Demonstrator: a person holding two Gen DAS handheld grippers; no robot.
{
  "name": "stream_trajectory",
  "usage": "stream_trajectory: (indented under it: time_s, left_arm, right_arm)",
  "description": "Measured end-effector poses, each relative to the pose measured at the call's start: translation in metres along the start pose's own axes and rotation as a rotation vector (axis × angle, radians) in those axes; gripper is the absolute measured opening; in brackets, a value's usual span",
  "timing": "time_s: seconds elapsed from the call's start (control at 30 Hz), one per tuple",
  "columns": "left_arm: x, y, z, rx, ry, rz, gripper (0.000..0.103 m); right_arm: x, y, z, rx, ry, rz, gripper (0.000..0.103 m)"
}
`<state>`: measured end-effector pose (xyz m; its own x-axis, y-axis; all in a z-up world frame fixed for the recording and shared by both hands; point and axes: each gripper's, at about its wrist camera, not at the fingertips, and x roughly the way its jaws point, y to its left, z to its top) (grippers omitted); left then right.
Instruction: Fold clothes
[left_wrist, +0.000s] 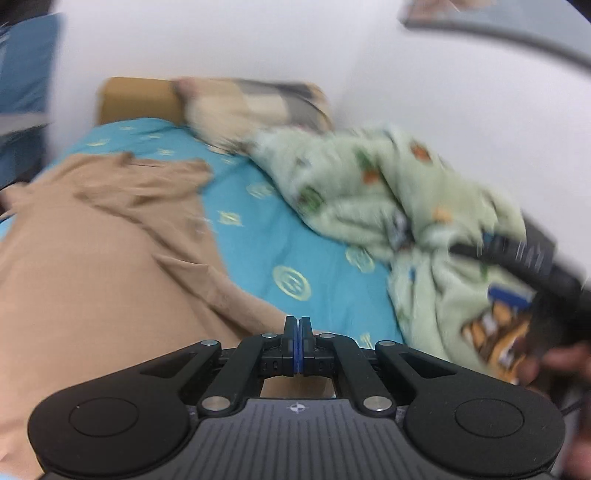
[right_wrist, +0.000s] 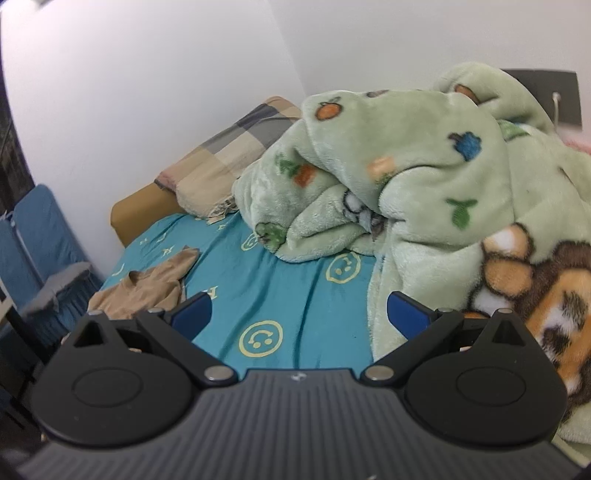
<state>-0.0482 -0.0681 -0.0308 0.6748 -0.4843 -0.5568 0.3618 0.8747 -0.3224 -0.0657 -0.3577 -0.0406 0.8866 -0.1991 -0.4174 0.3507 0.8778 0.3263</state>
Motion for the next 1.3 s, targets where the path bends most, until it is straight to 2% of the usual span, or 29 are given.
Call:
stream_trajectory:
  time_s: [0.07,0.17,0.27,0.37,0.43,0.47,0.5,0.57,0.63,0.77,0.83,0.93,1.1,1.17,1.23,1.3]
  left_arm:
    - [-0.027,0.022,0.002,-0.093,0.003,0.037,0.000]
    - [-0.047,0.052,-0.003,-0.177,0.056,0.124,0.000]
    - [-0.050,0.075,-0.014,-0.216,0.131,0.195,0.000]
    - [-0.050,0.090,-0.019,-0.237,0.151,0.228,0.003]
    - [-0.047,0.092,-0.015,-0.242,0.151,0.216,0.012]
    - [-0.045,0.093,-0.011,-0.241,0.143,0.204,0.022]
    - [-0.043,0.094,-0.005,-0.240,0.136,0.193,0.037]
    - [-0.036,0.099,0.011,-0.235,0.117,0.176,0.058]
    - [-0.023,0.109,0.030,-0.244,0.087,0.173,0.061]
    - [0.028,0.147,0.077,-0.282,0.052,0.162,0.064]
    - [0.060,0.171,0.099,-0.311,0.030,0.190,0.064]
    - [0.108,0.209,0.129,-0.354,0.000,0.236,0.067]
    - [0.194,0.261,0.177,-0.307,-0.067,0.317,0.069]
    - [0.224,0.281,0.189,-0.304,-0.093,0.356,0.072]
    - [0.254,0.300,0.198,-0.319,-0.081,0.380,0.071]
    - [0.282,0.317,0.205,-0.325,-0.043,0.357,0.069]
  right_arm:
    - [-0.002,0.007,-0.001,-0.032,-0.001,-0.005,0.103]
    - [-0.002,0.019,-0.005,-0.063,0.017,0.015,0.103]
    - [-0.001,0.030,-0.009,-0.094,0.036,0.038,0.103]
    - [-0.002,0.042,-0.014,-0.123,0.053,0.066,0.103]
    - [-0.002,0.050,-0.018,-0.141,0.062,0.088,0.103]
    - [-0.002,0.054,-0.019,-0.151,0.067,0.099,0.103]
    - [-0.002,0.058,-0.021,-0.160,0.072,0.109,0.103]
    - [0.001,0.069,-0.021,-0.163,0.092,0.133,0.103]
    - [0.006,0.081,-0.018,-0.153,0.112,0.165,0.103]
    - [0.020,0.107,-0.005,-0.106,0.147,0.252,0.103]
    - [0.028,0.117,-0.002,-0.104,0.152,0.280,0.103]
    - [0.044,0.117,-0.013,-0.134,0.134,0.285,0.103]
    - [0.099,0.104,-0.038,-0.113,0.245,0.242,0.103]
    - [0.117,0.103,-0.040,-0.081,0.263,0.235,0.103]
    - [0.133,0.102,-0.042,-0.055,0.275,0.237,0.103]
    - [0.146,0.104,-0.047,-0.052,0.295,0.241,0.103]
